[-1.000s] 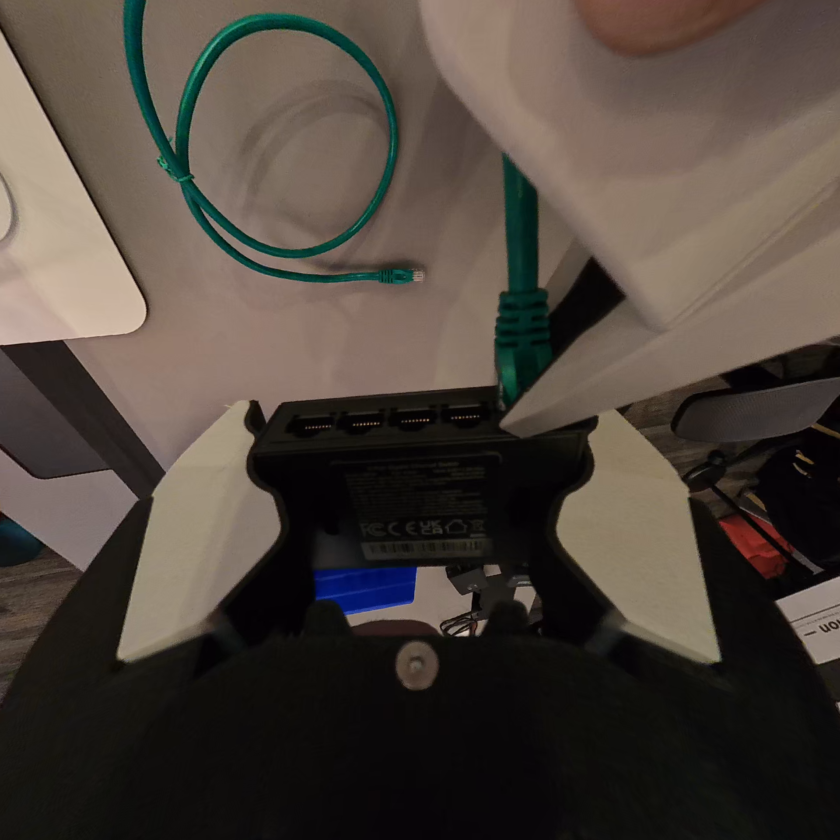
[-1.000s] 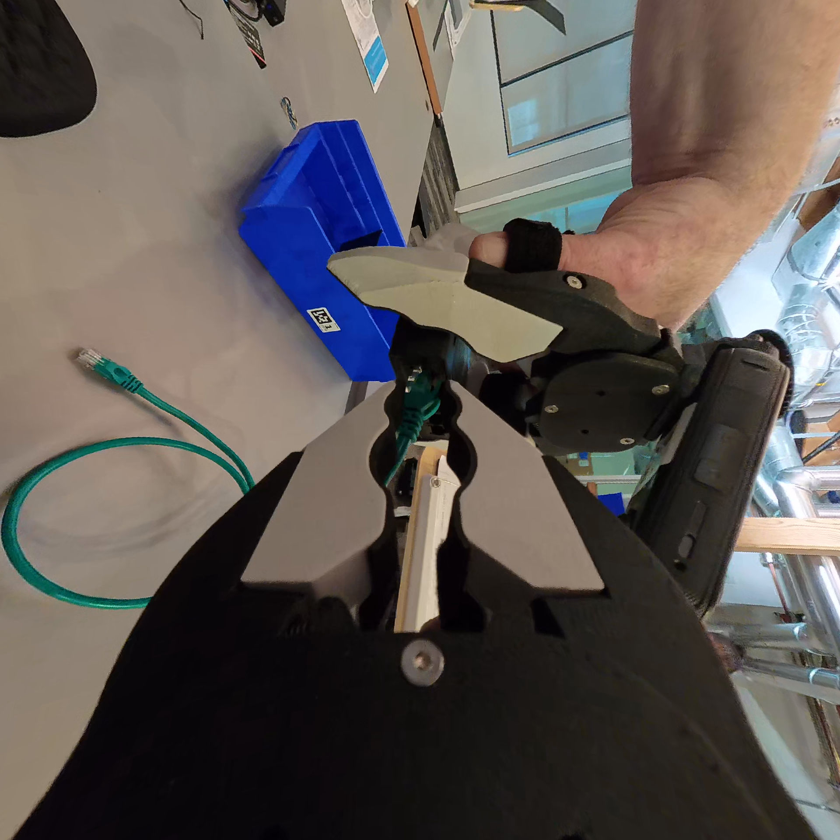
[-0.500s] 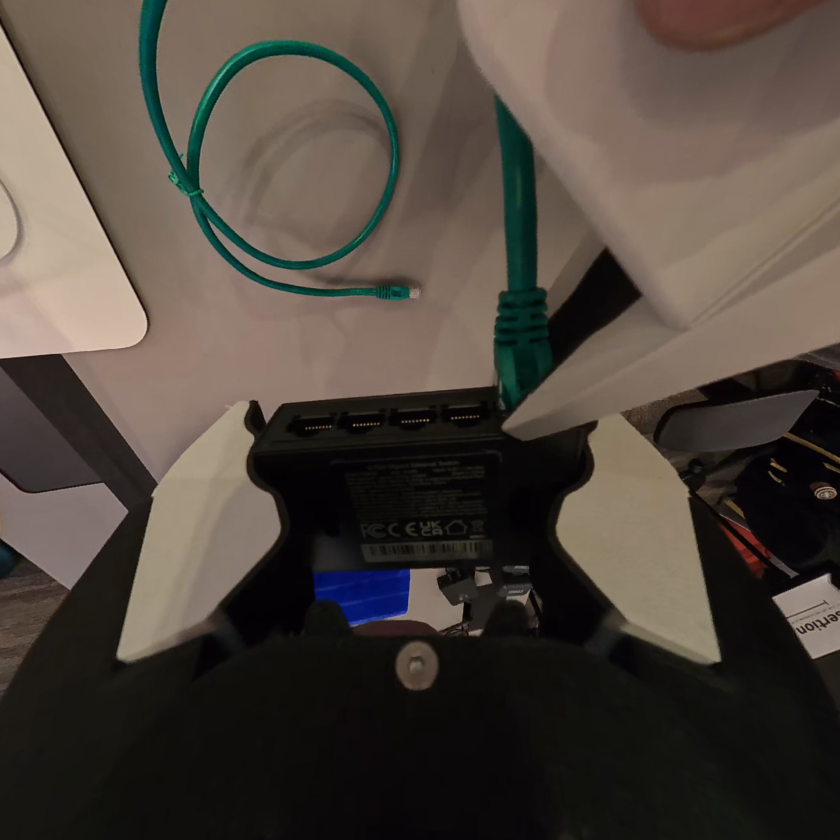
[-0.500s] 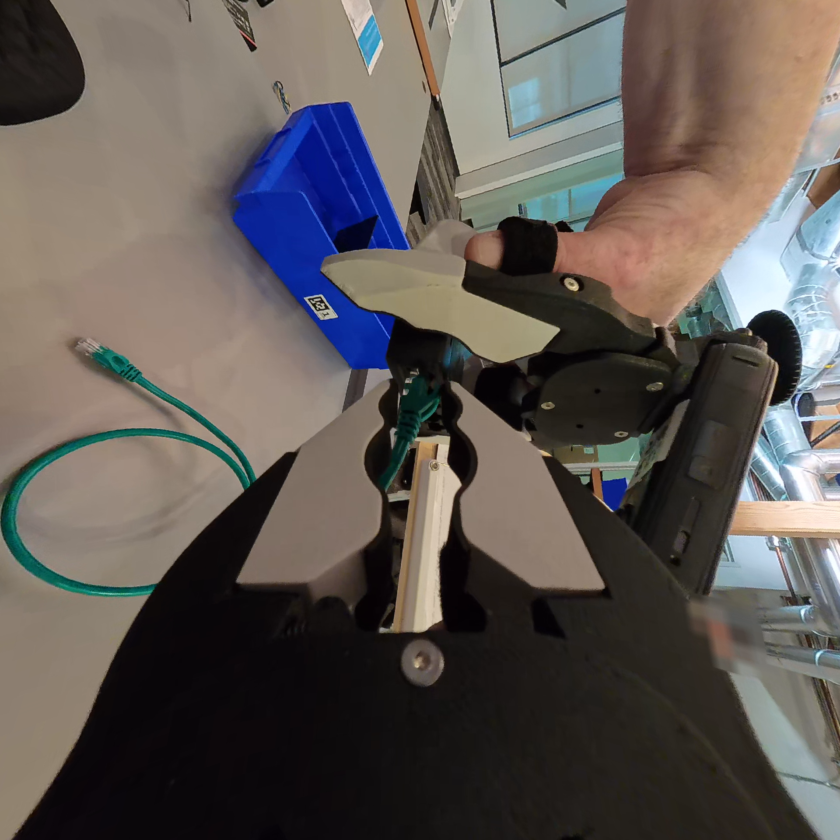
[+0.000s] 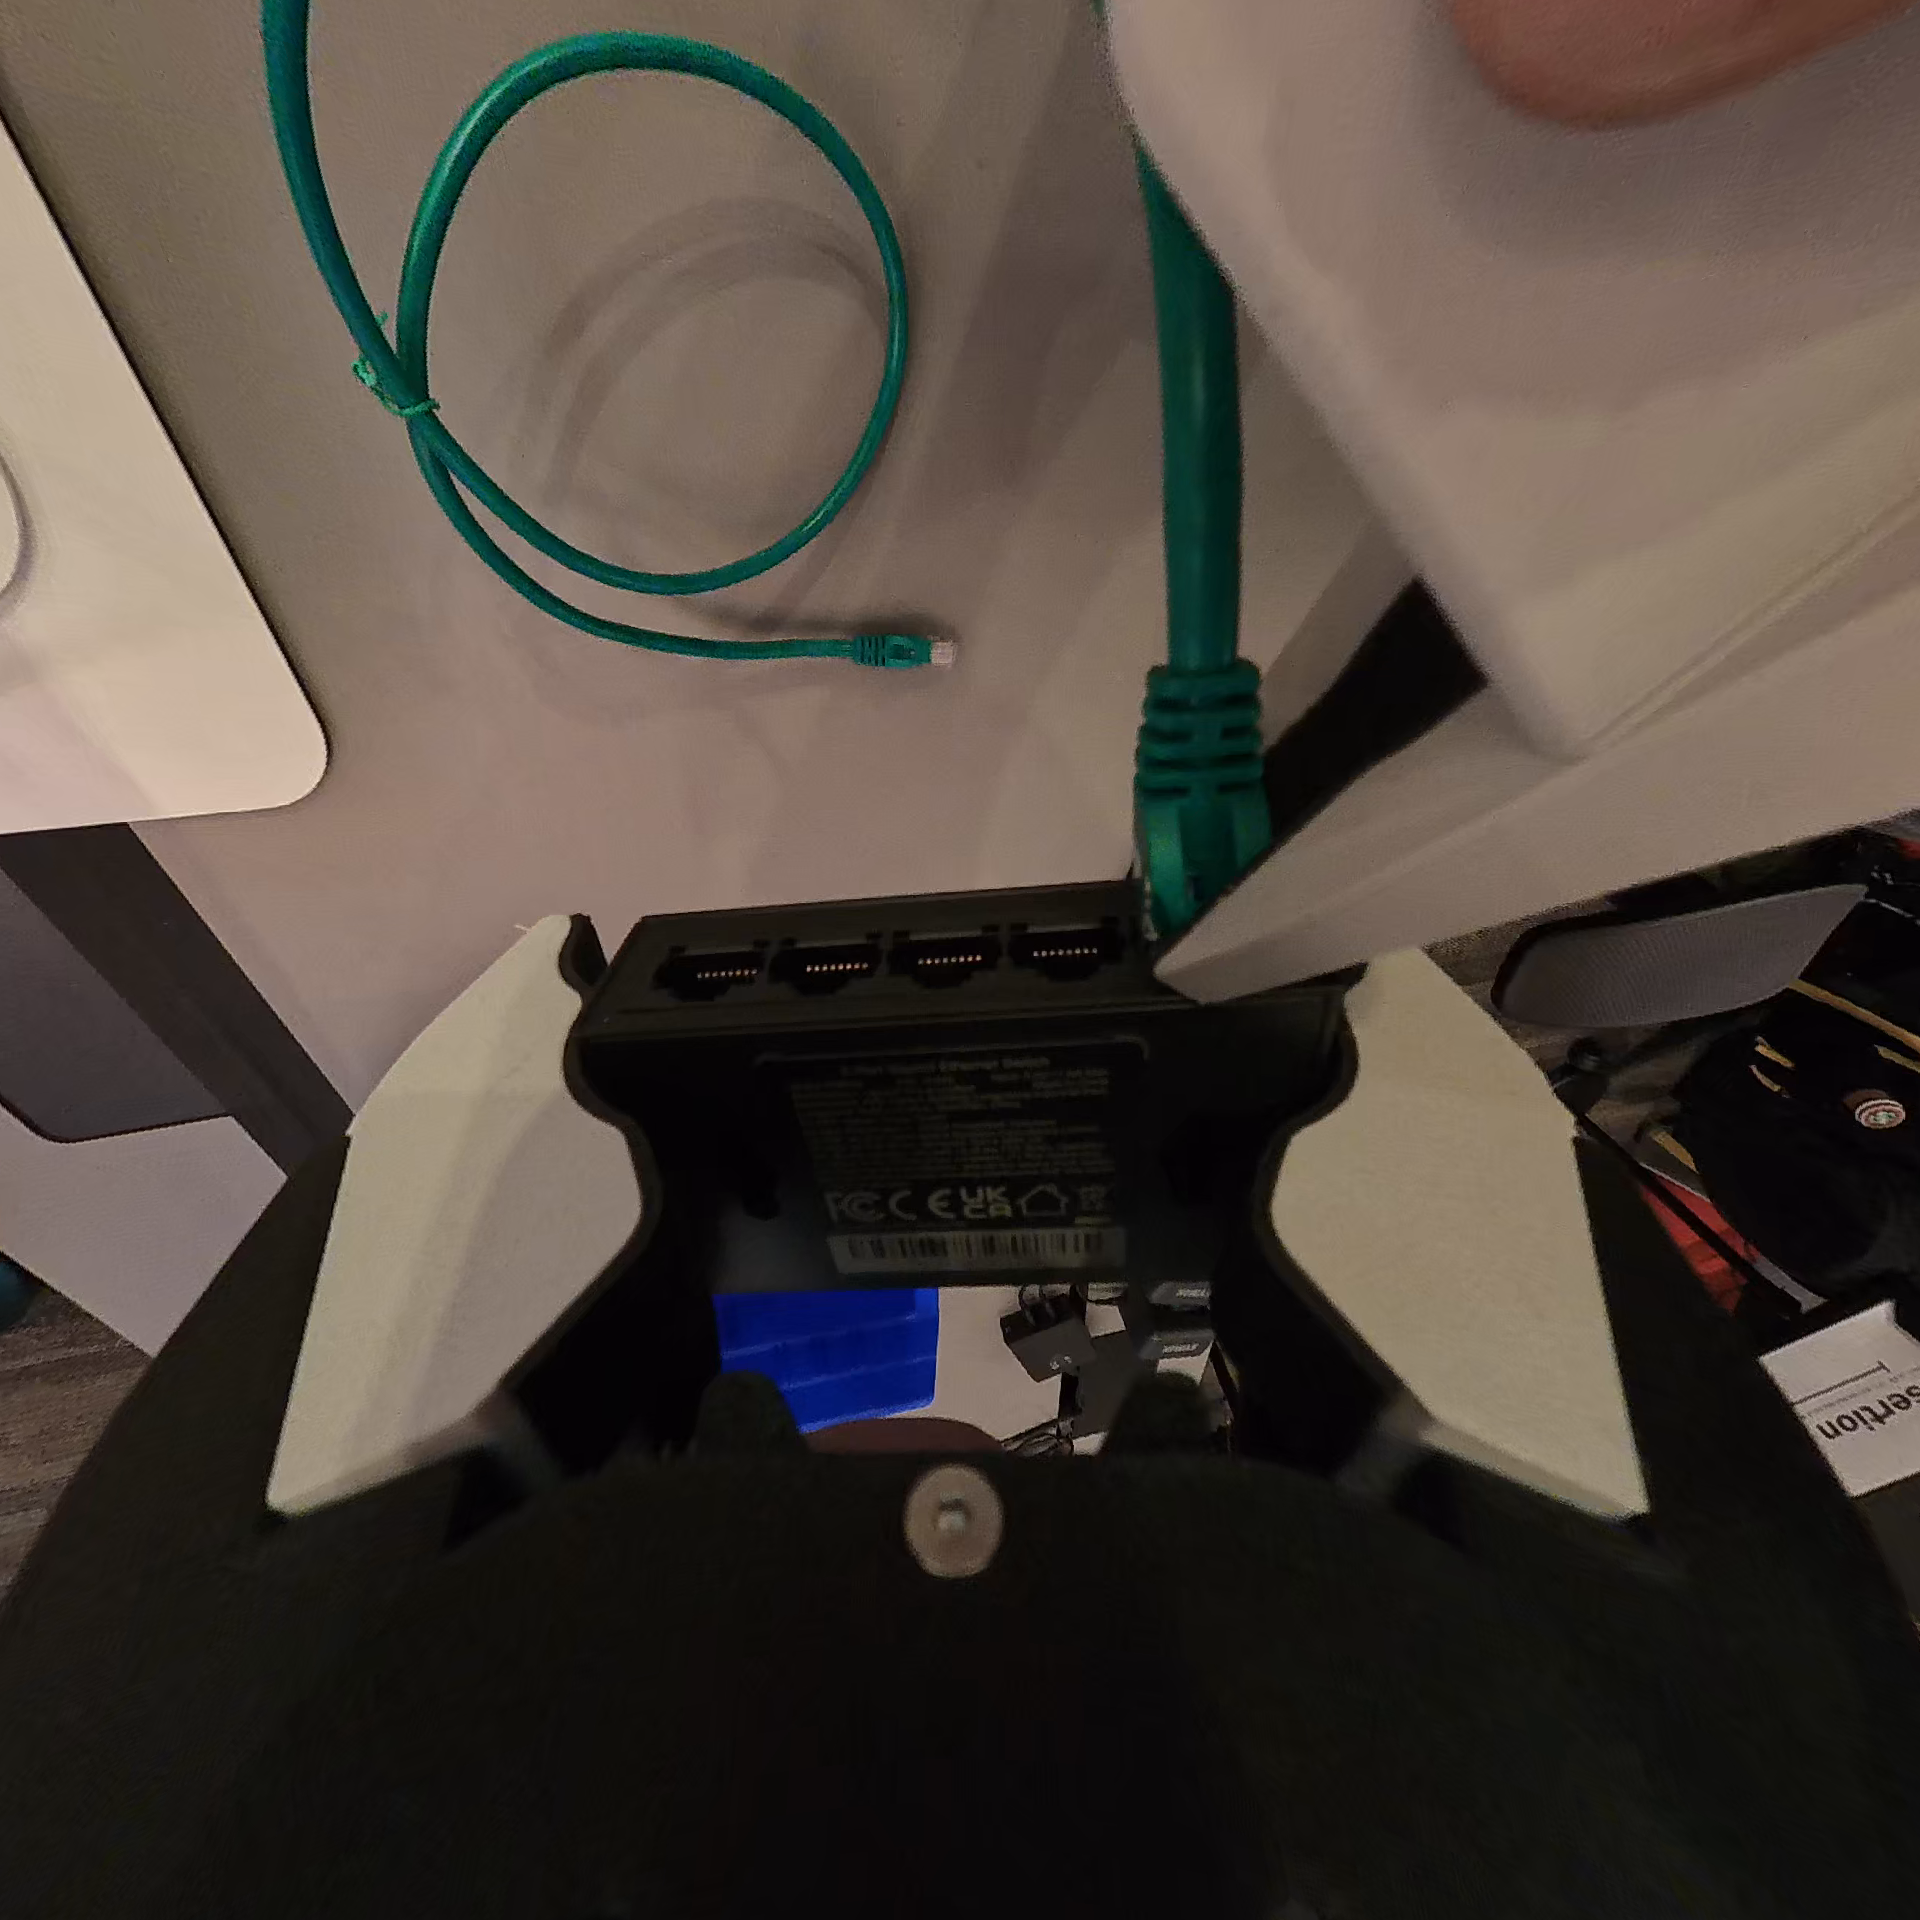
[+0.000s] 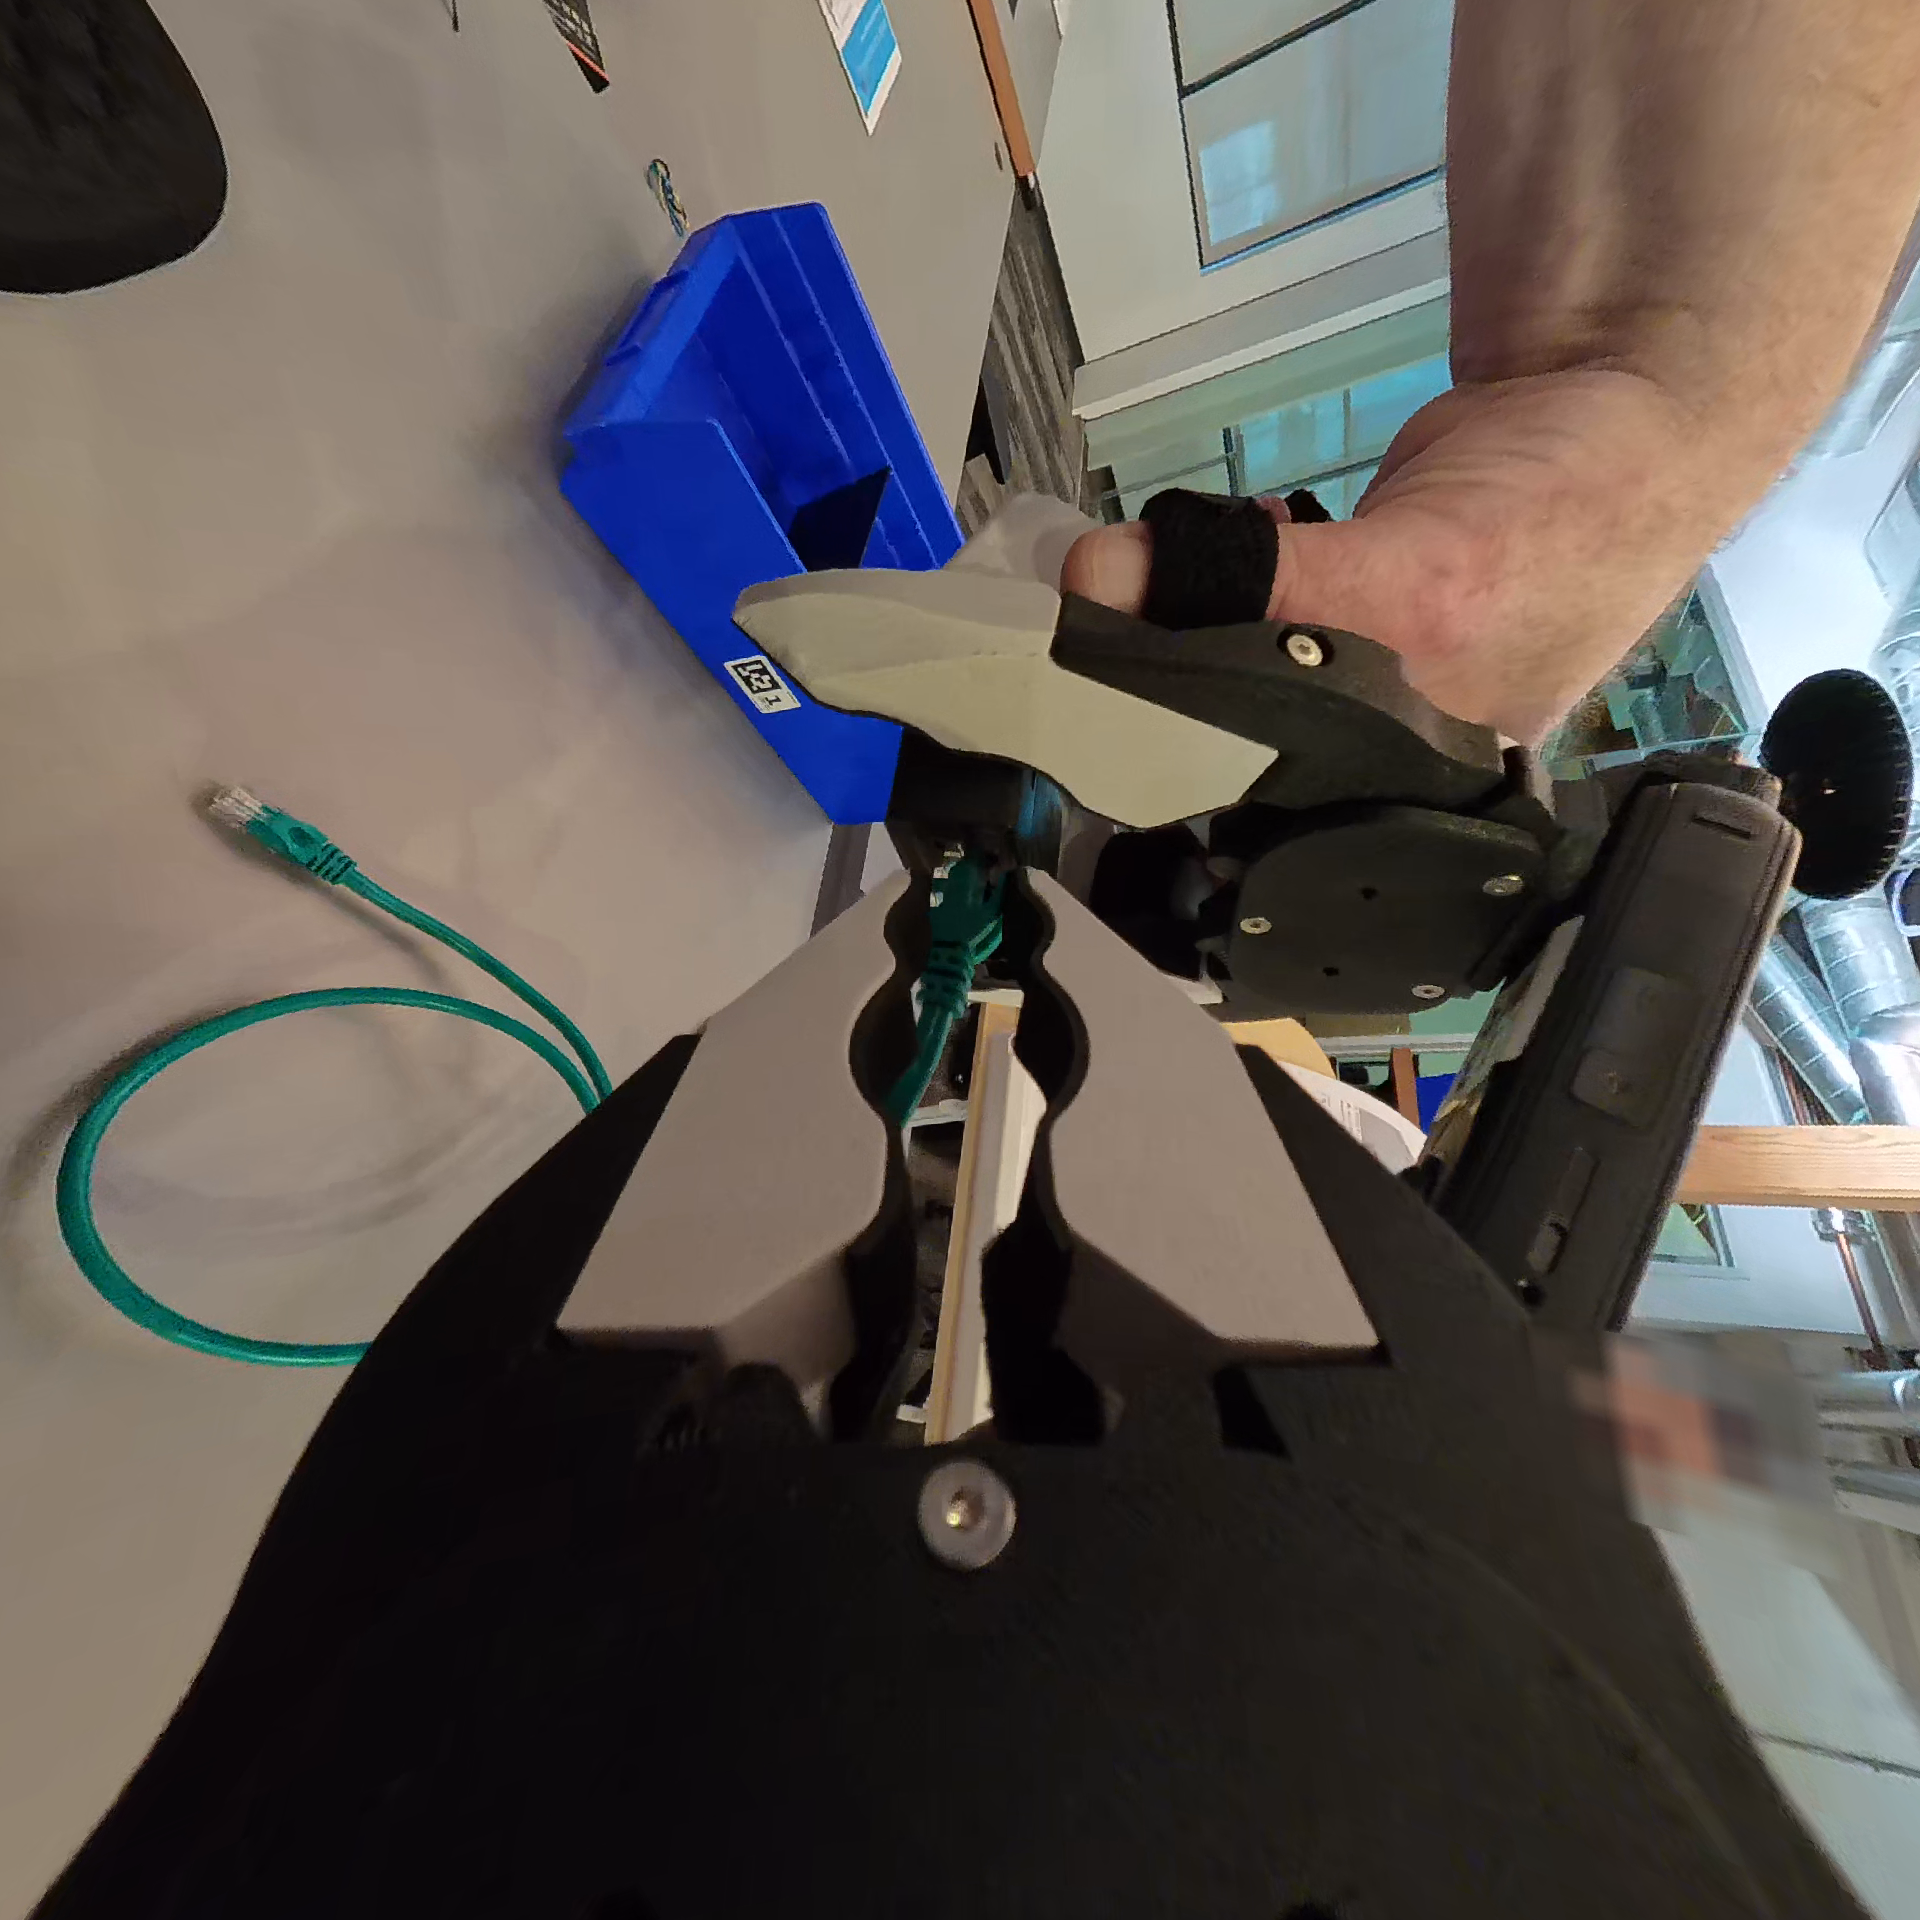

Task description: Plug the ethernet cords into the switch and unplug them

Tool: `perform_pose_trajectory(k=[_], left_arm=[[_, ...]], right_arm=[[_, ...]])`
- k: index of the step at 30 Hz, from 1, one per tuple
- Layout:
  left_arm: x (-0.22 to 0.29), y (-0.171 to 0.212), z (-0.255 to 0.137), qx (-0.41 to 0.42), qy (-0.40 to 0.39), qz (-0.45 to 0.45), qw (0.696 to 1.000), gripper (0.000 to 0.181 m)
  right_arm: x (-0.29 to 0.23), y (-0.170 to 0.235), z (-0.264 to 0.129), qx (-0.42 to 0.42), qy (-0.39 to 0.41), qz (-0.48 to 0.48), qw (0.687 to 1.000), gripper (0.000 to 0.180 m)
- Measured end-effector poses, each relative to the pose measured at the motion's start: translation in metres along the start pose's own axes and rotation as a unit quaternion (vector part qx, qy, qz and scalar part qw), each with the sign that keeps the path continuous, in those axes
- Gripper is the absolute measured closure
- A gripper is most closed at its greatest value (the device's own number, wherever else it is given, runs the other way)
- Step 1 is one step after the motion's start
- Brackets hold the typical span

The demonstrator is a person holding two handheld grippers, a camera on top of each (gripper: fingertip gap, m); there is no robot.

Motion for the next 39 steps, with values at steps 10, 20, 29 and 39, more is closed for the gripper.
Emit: perform_pose_trajectory(k=[10, 20, 29, 39], left_arm=[[-0.001, -0.001, 0.004, 0.011, 0.004, 0.002, 1.0, 0.055], [0.0, -0.004, 0.006, 0.029, 0.023, -0.005, 0.999, 0.055], [-0.005, 0.027, 0.008, 0.024, 0.016, -0.034, 0.999, 0.055], [-0.019, 0.033, 0.008, 0.074, -0.058, -0.03, 0.995, 0.055]], right_arm=[[-0.002, 0.002, -0.001, -0.017, -0.012, 0.015, 1.0, 0.169], [-0.002, 0.002, -0.003, -0.039, -0.017, 0.01, 0.999, 0.169], [0.02, 0.015, -0.035, -0.054, 0.029, 0.025, 0.998, 0.17], [0.036, 0.015, -0.057, -0.034, 0.056, 0.045, 0.997, 0.17]])
Point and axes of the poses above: each gripper's, where its closed fingertips meet, z out along the fingers, y out of its underside, x = y × z across the jaws, the point moved 3 cm from there along -z, back along the fingers, and after that the axes turned 13 degrees about x, right-handed, at the moved point
